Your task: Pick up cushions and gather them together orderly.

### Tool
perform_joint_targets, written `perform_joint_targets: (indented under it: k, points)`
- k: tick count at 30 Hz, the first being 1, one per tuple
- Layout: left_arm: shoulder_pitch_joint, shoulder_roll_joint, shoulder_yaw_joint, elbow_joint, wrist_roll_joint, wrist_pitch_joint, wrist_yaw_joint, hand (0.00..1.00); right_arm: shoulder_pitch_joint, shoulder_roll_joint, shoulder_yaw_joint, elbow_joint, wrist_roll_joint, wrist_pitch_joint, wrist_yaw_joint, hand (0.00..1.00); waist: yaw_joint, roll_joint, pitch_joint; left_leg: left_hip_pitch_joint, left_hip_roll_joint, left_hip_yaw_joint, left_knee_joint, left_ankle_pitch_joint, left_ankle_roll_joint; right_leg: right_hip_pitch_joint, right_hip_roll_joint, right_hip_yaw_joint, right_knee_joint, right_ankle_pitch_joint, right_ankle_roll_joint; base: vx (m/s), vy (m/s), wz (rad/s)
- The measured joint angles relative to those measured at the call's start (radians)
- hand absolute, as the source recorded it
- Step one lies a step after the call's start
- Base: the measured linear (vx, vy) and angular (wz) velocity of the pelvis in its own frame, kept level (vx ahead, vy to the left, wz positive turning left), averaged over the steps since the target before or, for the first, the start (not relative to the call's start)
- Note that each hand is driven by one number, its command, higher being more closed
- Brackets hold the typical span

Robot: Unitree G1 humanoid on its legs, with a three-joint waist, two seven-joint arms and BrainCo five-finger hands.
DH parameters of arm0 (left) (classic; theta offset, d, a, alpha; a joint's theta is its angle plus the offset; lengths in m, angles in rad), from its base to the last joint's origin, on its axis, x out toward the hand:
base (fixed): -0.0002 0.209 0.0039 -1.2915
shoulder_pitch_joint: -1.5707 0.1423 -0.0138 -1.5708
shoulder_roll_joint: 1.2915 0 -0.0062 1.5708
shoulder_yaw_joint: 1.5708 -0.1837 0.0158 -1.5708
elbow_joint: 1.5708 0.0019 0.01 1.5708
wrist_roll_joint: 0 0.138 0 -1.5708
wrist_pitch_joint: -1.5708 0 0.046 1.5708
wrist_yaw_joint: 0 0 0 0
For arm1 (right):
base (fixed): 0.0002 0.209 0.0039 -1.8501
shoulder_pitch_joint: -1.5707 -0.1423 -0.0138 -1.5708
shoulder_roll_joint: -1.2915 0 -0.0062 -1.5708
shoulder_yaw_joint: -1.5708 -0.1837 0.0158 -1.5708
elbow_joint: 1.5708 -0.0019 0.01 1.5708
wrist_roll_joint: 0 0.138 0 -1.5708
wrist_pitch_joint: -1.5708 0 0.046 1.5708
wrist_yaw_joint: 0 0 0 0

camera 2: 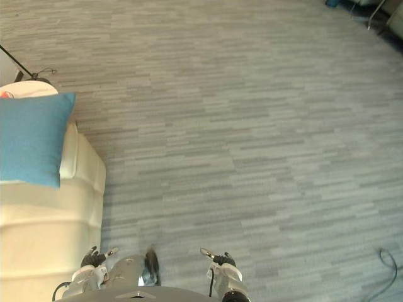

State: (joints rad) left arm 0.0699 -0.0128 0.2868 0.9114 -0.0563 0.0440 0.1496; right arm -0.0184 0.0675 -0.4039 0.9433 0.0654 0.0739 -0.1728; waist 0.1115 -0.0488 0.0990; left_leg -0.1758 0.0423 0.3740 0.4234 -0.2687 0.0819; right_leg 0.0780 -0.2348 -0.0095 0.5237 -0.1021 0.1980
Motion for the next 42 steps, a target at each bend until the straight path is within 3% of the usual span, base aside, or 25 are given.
perform_joint_targets:
  k: [1, 2, 4, 5, 6, 8, 10, 12, 13, 16, 18, 20, 21, 22, 23, 24, 26, 27, 30, 31, 32, 34, 36, 39, 42]
  points:
    - [-0.001, 0.021, -0.027, 0.014, 0.0, 0.003, 0.0, 0.0, 0.002, 0.0, 0.007, 0.019, -0.014, -0.001, 0.003, 0.0, -0.014, -0.005, 0.002, 0.055, -0.011, -0.002, -0.021, -0.009, 0.003, -0.081, 0.005, 0.031, 0.221, 0.039, 0.067, 0.45, 0.135, 0.18]
    - [0.001, 0.03, -0.048, 0.023, 0.0, 0.009, 0.0, 0.0, 0.017, -0.001, 0.011, 0.021, -0.016, -0.001, 0.011, 0.0, -0.026, 0.002, 0.006, 0.122, -0.017, -0.009, -0.051, -0.009, 0.003, -0.132, 0.012, 0.03, 0.378, 0.047, 0.083, 0.44, 0.1, 0.16]
    - [0.008, 0.033, -0.06, 0.028, 0.0, 0.016, 0.0, 0.0, 0.02, -0.011, 0.016, 0.008, -0.023, -0.007, 0.018, 0.0, -0.034, 0.015, 0.019, 0.228, -0.028, -0.017, -0.116, -0.009, 0.003, -0.194, 0.01, -0.019, 0.521, 0.027, 0.047, 0.41, 0.081, 0.04]
    - [0.007, 0.034, -0.072, 0.042, 0.0, 0.015, 0.0, 0.0, 0.021, -0.02, 0.018, 0.009, -0.024, -0.009, 0.019, 0.0, -0.041, 0.015, 0.02, 0.312, -0.037, -0.019, -0.177, -0.009, 0.002, -0.249, 0.006, -0.081, 0.564, -0.018, -0.019, 0.36, 0.047, 0.05]
    - [0.005, 0.032, -0.075, 0.047, -0.001, 0.016, 0.0, 0.0, 0.019, -0.026, 0.017, 0.009, -0.024, -0.012, 0.02, 0.0, -0.043, 0.018, 0.023, 0.371, -0.038, -0.021, -0.228, -0.009, 0.002, -0.299, 0.01, -0.142, 0.533, -0.077, -0.084, 0.42, 0.023, 0.08]
    - [0.003, 0.031, -0.072, 0.058, 0.0, 0.016, -0.001, 0.0, 0.012, -0.031, 0.004, 0.006, -0.024, -0.013, 0.02, 0.0, -0.058, 0.016, 0.025, 0.417, -0.037, -0.034, -0.265, -0.009, 0.002, -0.369, 0.022, -0.225, 0.405, -0.126, -0.131, 0.32, -0.039, 0.2]
    - [0.001, 0.029, -0.072, 0.062, 0.0, 0.016, -0.001, 0.0, 0.013, -0.034, -0.011, -0.013, -0.024, -0.013, 0.02, 0.0, -0.071, 0.018, 0.032, 0.446, -0.032, -0.06, -0.288, -0.009, 0.003, -0.41, 0.055, -0.245, 0.234, -0.121, -0.151, 0.28, -0.115, 0.41]
    - [0.004, 0.023, -0.071, 0.063, 0.002, 0.015, -0.002, 0.0, 0.028, -0.036, -0.04, -0.019, -0.023, -0.011, 0.019, 0.0, -0.085, 0.018, 0.039, 0.478, -0.029, -0.12, -0.33, -0.021, -0.019, -0.407, 0.099, -0.215, -0.121, -0.006, -0.146, 0.44, -0.231, 0.99]
    - [-0.001, 0.009, -0.063, 0.063, 0.004, 0.015, -0.002, 0.0, 0.043, -0.039, -0.078, -0.022, -0.011, -0.01, 0.02, 0.0, -0.093, 0.034, 0.049, 0.526, -0.021, -0.171, -0.362, -0.053, -0.071, -0.398, 0.117, -0.196, -0.196, 0.17, -0.158, 0.45, -0.213, 0.91]
    - [-0.005, -0.039, 0.014, 0.064, 0.002, 0.012, -0.002, 0.0, 0.03, -0.059, -0.091, -0.029, -0.016, -0.01, 0.021, 0.0, -0.065, 0.078, 0.07, 0.543, 0.008, -0.214, -0.327, -0.04, -0.064, -0.417, 0.117, -0.193, -0.052, 0.078, -0.17, 0.39, -0.194, 0.06]
    - [-0.005, -0.048, 0.016, 0.066, 0.006, 0.012, -0.004, 0.0, 0.028, -0.058, -0.11, -0.041, -0.012, -0.012, 0.02, 0.0, -0.082, 0.08, 0.074, 0.564, 0.012, -0.295, -0.286, -0.04, -0.064, -0.444, 0.099, -0.18, 0.118, -0.02, -0.17, 0.38, -0.266, 0.33]
    - [0.002, -0.05, 0.013, 0.084, 0.022, 0.013, -0.006, 0.0, 0.053, -0.047, -0.117, -0.041, -0.014, -0.013, 0.02, 0.0, -0.091, 0.094, 0.04, 0.545, 0.045, -0.362, -0.19, -0.041, -0.066, -0.379, 0.122, -0.203, 0.098, -0.137, -0.166, 0.39, -0.234, 0.37]
    - [0.004, -0.052, 0.014, 0.083, 0.022, 0.013, -0.006, 0.0, 0.055, -0.049, -0.116, -0.04, -0.013, -0.012, 0.02, 0.0, -0.089, 0.096, 0.037, 0.531, 0.055, -0.371, -0.16, -0.043, -0.07, -0.371, 0.127, -0.21, 0.093, -0.142, -0.166, 0.36, -0.199, 0.34]
    - [0.005, -0.059, 0.016, 0.075, 0.022, 0.015, -0.011, 0.0, 0.07, -0.051, -0.116, -0.046, -0.013, -0.011, 0.02, 0.0, -0.09, 0.101, 0.029, 0.414, 0.08, -0.41, 0.071, -0.026, -0.132, -0.332, 0.147, -0.242, 0.058, -0.16, -0.173, 0.42, -0.223, 0.32]
    - [0.005, -0.056, 0.017, 0.051, 0.02, 0.016, -0.01, 0.0, 0.081, -0.054, -0.112, -0.056, -0.013, -0.01, 0.018, 0.0, -0.088, 0.117, 0.026, 0.286, 0.105, -0.433, 0.326, 0.077, -0.23, -0.287, 0.162, -0.268, 0.022, -0.165, -0.185, 0.41, -0.195, 0.33]
    - [0.009, -0.053, 0.017, 0.046, 0.02, 0.016, -0.01, 0.0, 0.085, -0.057, -0.109, -0.059, -0.012, -0.01, 0.018, 0.0, -0.082, 0.115, 0.03, 0.242, 0.123, -0.426, 0.411, 0.101, -0.243, -0.269, 0.169, -0.276, 0.005, -0.169, -0.191, 0.41, -0.133, 0.17]
    - [0.003, -0.045, 0.016, 0.035, 0.006, 0.014, -0.01, 0.0, 0.083, -0.062, -0.109, -0.042, -0.009, -0.009, 0.014, 0.0, -0.072, 0.117, 0.045, 0.119, 0.189, -0.307, 0.622, 0.079, -0.187, -0.148, 0.186, -0.279, -0.081, -0.172, -0.2, 0.43, -0.083, 0.05]
    - [0.002, -0.042, 0.015, 0.03, 0.0, 0.015, -0.01, 0.0, 0.076, -0.062, -0.105, -0.036, -0.002, -0.007, 0.013, 0.0, -0.069, 0.113, 0.048, 0.097, 0.196, -0.273, 0.63, 0.065, -0.165, -0.106, 0.184, -0.279, -0.118, -0.169, -0.195, 0.4, -0.043, 0.05]
    - [0.002, -0.021, -0.005, 0.006, -0.02, 0.009, -0.009, 0.0, 0.074, -0.059, -0.095, 0.005, 0.023, -0.002, 0.011, 0.0, -0.054, 0.078, 0.056, 0.001, 0.189, -0.089, 0.455, -0.031, -0.139, 0.031, 0.127, -0.28, -0.237, -0.141, -0.162, 0.44, 0.056, -0.01]
    - [0.002, -0.016, -0.011, 0.003, -0.02, 0.009, -0.008, 0.0, 0.075, -0.062, -0.1, 0.012, 0.026, -0.002, 0.011, 0.0, -0.054, 0.077, 0.056, -0.023, 0.184, -0.021, 0.289, -0.026, -0.131, 0.049, 0.108, -0.283, -0.243, -0.137, -0.151, 0.4, 0.147, 0.14]
    - [0.001, -0.018, -0.027, 0.006, -0.024, 0.008, -0.008, 0.0, 0.077, -0.067, -0.114, 0.005, 0.028, -0.002, 0.011, 0.0, -0.052, 0.088, 0.062, -0.037, 0.171, 0.044, 0.053, 0.126, -0.064, 0.079, 0.107, -0.303, -0.234, -0.147, -0.111, 0.39, 0.147, 0.21]
    - [-0.001, -0.001, -0.029, 0.003, -0.02, 0.003, -0.001, 0.0, 0.087, -0.046, -0.111, 0.004, 0.031, 0.0, 0.011, 0.0, -0.046, 0.053, 0.048, -0.002, 0.118, 0.058, 0.005, 0.138, -0.045, 0.087, 0.068, -0.308, -0.233, -0.146, -0.102, 0.27, 0.099, 0.36]
    - [-0.002, 0.022, -0.034, 0.007, -0.016, 0.004, 0.0, 0.0, 0.093, -0.013, -0.113, 0.001, 0.048, -0.003, 0.011, 0.0, -0.055, 0.01, 0.04, 0.019, 0.04, 0.015, -0.129, 0.181, -0.024, 0.08, 0.052, -0.302, -0.281, -0.098, -0.133, 0.34, 0.141, 0.72]
    - [-0.012, 0.026, -0.035, 0.025, -0.017, 0.005, 0.001, 0.0, 0.073, -0.012, -0.109, 0.016, 0.047, -0.004, 0.011, 0.0, -0.046, 0.005, 0.045, 0.05, -0.009, -0.016, -0.161, 0.18, -0.019, 0.141, 0.067, -0.322, -0.362, -0.047, -0.115, 0.26, 0.057, 0.53]
    - [-0.009, 0.033, -0.034, 0.045, -0.018, 0.005, 0.0, 0.0, 0.07, -0.019, -0.108, 0.024, 0.046, -0.005, 0.012, 0.0, -0.045, 0.013, 0.042, 0.109, -0.019, -0.024, -0.204, 0.179, -0.02, 0.16, 0.062, -0.322, -0.301, -0.016, -0.099, 0.16, 0.034, 0.3]
